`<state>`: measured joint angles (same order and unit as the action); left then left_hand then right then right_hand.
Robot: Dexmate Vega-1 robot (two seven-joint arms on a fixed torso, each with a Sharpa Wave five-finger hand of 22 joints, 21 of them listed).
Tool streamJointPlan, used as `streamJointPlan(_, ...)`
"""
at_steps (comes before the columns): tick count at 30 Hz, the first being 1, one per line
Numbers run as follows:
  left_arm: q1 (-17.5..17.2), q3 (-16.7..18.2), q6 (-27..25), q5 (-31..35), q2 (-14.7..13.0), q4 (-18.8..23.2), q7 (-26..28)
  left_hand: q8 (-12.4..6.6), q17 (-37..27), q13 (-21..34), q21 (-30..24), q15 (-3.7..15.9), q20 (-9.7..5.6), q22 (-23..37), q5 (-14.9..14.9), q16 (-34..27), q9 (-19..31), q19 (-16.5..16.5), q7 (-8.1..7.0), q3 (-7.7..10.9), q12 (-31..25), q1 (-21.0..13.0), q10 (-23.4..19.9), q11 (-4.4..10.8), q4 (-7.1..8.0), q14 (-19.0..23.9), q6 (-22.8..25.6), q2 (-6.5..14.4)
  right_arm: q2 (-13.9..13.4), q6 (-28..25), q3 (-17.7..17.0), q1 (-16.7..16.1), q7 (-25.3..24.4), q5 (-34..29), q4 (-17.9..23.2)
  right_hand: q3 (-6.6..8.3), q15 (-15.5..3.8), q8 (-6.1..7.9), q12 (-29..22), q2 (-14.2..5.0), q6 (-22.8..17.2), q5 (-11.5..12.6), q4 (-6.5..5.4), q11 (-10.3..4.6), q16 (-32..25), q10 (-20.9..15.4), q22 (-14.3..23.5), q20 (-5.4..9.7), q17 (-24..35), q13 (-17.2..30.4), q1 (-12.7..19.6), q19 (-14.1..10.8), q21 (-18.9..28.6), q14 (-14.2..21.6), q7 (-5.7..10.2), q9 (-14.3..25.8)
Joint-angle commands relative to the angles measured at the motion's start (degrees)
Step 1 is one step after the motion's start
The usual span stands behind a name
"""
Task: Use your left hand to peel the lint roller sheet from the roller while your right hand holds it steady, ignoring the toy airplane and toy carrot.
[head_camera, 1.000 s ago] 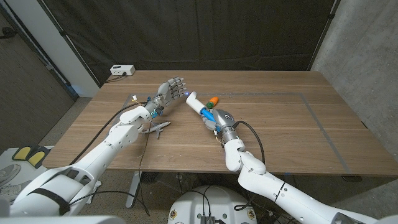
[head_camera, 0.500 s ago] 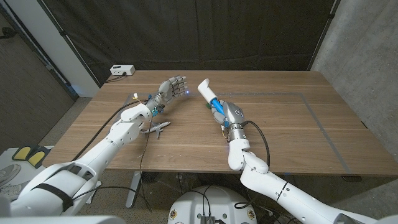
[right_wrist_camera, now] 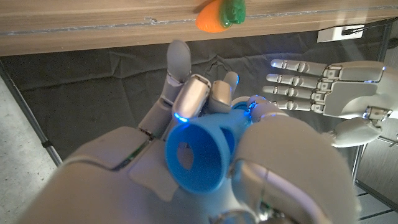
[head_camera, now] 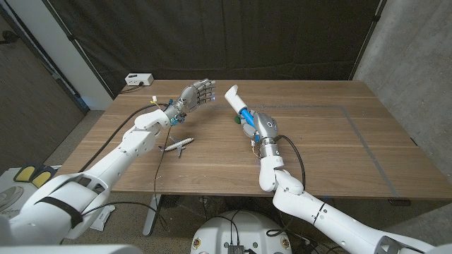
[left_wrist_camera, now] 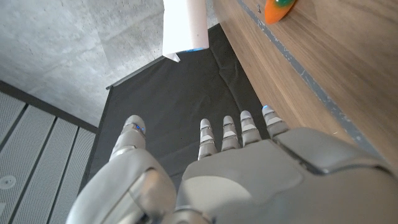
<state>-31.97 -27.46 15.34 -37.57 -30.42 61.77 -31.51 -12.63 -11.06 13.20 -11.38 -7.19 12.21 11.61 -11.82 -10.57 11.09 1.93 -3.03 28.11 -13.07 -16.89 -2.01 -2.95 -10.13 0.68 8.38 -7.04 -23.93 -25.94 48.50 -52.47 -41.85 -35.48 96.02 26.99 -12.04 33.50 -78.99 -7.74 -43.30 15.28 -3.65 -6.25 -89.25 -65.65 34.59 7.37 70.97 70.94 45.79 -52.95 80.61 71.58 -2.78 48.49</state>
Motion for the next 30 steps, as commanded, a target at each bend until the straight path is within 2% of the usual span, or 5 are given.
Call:
streamJointPlan(1, 4.9, -3.0, -1.2, 5.0, -2.7, 1.4, -5.3, 0.29, -0.1, 0.2, 0.4, -0.58, 0.17, 0.1, -0.9, 0.1, 0.3, 1.3, 0.46, -0.55, 0.5, -1.4, 1.3, -0.34, 0.13, -1.4, -0.6, -1.0, -0.8, 1.1, 1.4, 1.0, -1.7, -1.5, -1.5, 5.81, -0.03, 0.35, -5.2, -2.59, -2.4, 0.3, -5.29, -0.29, -0.3, 0.1, 0.0, 2.23, 0.3, 0.2, -2.9, 0.2, 0.8, 0.4, -1.19, -0.3)
streamJointPlan(9, 7.9, -5.0, -1.5, 7.8, -4.0, 2.3, -8.7, -0.54, -0.1, 0.3, 0.5, -1.72, 0.14, 0.0, -2.1, 0.1, 0.3, 3.3, 0.88, -1.05, 0.4, -4.5, 2.1, -0.98, 0.13, -3.5, 1.3, -1.7, -0.9, 2.4, 1.6, 0.8, -3.3, -2.0, -2.4, 6.0, -0.03, 0.58, -6.6, -2.57, -2.6, 0.3, -5.17, -0.37, -0.4, 0.4, -0.6, 2.44, 0.3, 0.2, -3.4, 0.5, 1.3, 0.4, -1.02, -0.5)
streamJointPlan(16, 8.2, -6.1, -3.0, 10.3, -5.7, 6.3, -7.8, -1.6, -0.1, 0.4, 0.1, -1.64, 0.09, 0.0, -2.8, -0.4, 0.4, 3.9, 1.17, -0.79, -0.4, -8.4, 1.1, -0.36, 0.21, -3.6, 4.2, -0.9, -1.2, 3.5, 1.4, 0.6, -4.1, -2.0, -2.4, 6.14, -0.04, 0.68, -7.6, -2.57, -2.8, 0.3, -5.08, -0.23, -0.5, 0.2, -1.0, 2.47, 0.3, 0.2, -3.6, 0.5, 1.7, 0.4, -0.94, -0.9)
streamJointPlan(24, 7.6, -6.4, -5.1, 12.2, -6.9, 10.3, -4.7, -4.75, 0.1, 0.2, -0.6, -0.74, 0.17, -0.1, -2.0, -1.4, 0.3, 4.0, 5.65, -0.68, -2.4, -15.8, -3.8, 1.36, 0.78, -1.0, 15.0, 0.6, -1.8, 4.7, 1.3, 0.3, -5.0, -2.9, -1.8, 6.34, -0.04, 0.98, -8.8, -2.55, -2.9, 0.2, -4.97, -0.31, -0.5, 0.6, -1.3, 2.54, 0.3, 0.2, -4.0, 0.8, 2.4, 0.4, -0.96, -1.0)
streamJointPlan(30, 8.4, -7.2, -6.3, 13.1, -6.9, 11.2, -4.8, -5.29, 0.2, 0.1, -0.8, -0.27, 0.16, 0.0, -1.3, -1.6, 0.2, 3.8, 4.84, -0.59, -2.9, -17.3, -5.4, 2.38, 1.01, -0.1, 18.1, 1.7, -2.5, 5.4, 1.3, -0.1, -4.7, -3.6, -1.1, 6.48, -0.04, 1.11, -9.4, -2.55, -2.8, 0.2, -4.89, -0.61, -0.5, 0.7, -1.6, 2.62, 0.3, 0.2, -4.2, 0.9, 2.8, 0.4, -0.95, -1.1)
